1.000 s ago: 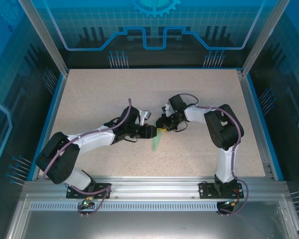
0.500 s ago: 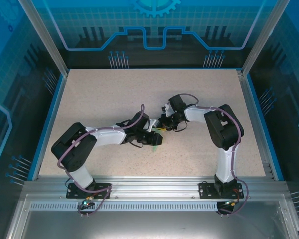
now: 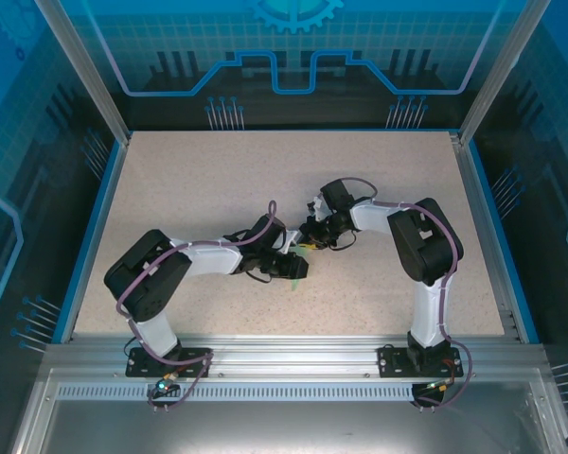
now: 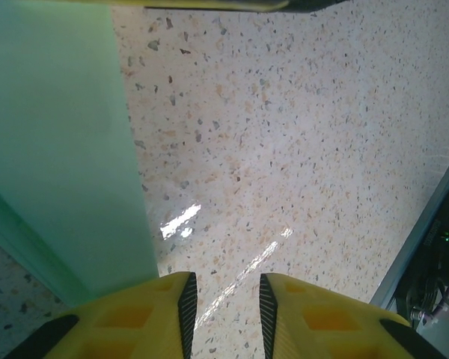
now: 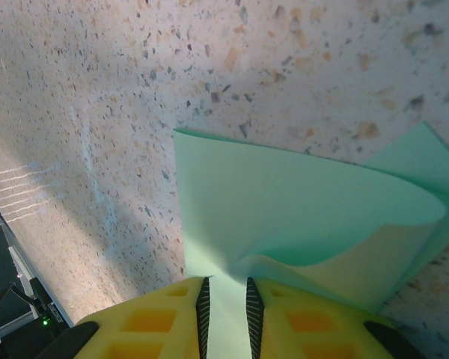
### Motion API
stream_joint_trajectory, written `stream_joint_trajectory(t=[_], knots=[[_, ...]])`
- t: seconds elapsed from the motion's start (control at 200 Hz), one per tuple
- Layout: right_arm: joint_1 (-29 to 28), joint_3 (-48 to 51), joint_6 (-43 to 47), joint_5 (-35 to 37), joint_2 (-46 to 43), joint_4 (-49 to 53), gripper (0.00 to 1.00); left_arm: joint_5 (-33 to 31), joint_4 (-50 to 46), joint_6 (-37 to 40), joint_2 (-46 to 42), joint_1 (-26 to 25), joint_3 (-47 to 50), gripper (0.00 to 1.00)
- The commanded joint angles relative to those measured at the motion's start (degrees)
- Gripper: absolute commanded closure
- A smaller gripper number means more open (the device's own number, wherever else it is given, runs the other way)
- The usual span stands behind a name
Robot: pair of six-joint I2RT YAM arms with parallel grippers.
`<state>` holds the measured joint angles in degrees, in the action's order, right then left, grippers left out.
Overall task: Fold a paper plane with a square sheet of paper (fold left side to right side)
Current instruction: Fold the wing for the fifth time at the center of the table.
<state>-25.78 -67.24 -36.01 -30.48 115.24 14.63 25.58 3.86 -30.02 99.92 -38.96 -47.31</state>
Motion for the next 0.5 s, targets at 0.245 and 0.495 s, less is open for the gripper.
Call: stream_joint_trajectory(t=[0.245, 0.495], knots=[[-0.5, 0.7, 0.7, 4.1, 4.0, 5.6, 0.76, -0.4, -2.3, 1.7, 1.1, -0.4, 2.3, 0.71], [-0.5, 0.3, 0.7, 3.9, 4.4, 5.9, 0.76, -0.4, -3.5, 2.4, 1.8, -1.3, 3.0, 0.72]])
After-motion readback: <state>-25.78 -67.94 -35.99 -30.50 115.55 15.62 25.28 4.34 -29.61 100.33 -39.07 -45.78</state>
